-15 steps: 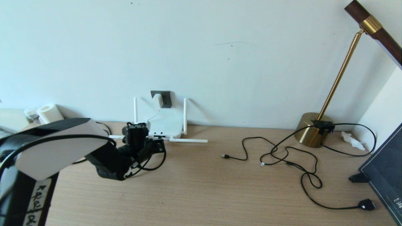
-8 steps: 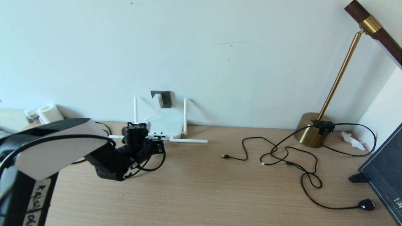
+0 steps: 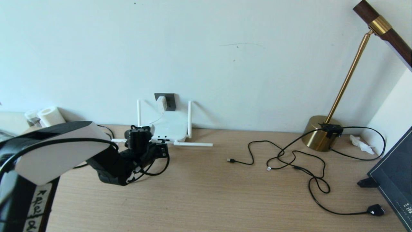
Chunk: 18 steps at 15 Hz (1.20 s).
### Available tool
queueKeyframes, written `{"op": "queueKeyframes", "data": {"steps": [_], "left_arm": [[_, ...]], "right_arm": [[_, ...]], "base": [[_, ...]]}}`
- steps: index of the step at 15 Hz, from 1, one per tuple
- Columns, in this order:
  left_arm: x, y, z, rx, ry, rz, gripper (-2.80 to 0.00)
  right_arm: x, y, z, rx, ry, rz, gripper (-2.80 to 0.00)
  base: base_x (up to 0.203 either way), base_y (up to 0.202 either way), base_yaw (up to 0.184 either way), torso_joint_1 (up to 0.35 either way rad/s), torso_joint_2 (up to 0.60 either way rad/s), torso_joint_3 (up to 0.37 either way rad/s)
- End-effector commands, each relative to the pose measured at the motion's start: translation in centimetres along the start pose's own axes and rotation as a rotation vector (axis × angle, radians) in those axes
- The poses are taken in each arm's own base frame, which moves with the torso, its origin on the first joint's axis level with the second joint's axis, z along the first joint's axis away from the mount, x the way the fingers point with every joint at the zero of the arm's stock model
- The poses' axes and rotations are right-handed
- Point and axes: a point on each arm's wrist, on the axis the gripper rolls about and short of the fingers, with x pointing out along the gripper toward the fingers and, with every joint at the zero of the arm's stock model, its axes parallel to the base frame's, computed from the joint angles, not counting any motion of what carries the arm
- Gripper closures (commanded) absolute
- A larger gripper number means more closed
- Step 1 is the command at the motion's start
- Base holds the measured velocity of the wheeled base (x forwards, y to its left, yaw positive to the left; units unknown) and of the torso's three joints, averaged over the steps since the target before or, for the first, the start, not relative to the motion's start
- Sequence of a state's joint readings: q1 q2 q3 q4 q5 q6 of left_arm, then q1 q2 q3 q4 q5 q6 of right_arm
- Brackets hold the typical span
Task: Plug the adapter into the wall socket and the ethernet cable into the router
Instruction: Plug cable into router interface
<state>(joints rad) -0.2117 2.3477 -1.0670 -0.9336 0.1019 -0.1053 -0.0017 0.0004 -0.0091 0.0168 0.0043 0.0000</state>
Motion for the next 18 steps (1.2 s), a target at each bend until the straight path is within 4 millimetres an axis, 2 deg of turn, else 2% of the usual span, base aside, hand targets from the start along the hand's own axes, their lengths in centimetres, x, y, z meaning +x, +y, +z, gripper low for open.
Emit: {"op": "queueKeyframes", "data": {"steps": [1, 18], "left_arm": [[0.01, -0.01, 0.14, -0.001, -0.008, 0.000, 0.00], [0.12, -0.43, 0.15, -0.007, -0.013, -0.011, 0.00]], "right_arm": [[0.00, 0.00, 0.00, 0.000, 0.000, 0.001, -2.80], [0.00, 0.00, 0.00, 0.000, 0.000, 0.001, -2.80]], "base": [[0.000, 0.000, 0.000, 0.000, 0.00, 0.000], [0.000, 0.000, 0.000, 0.000, 0.00, 0.000]]}}
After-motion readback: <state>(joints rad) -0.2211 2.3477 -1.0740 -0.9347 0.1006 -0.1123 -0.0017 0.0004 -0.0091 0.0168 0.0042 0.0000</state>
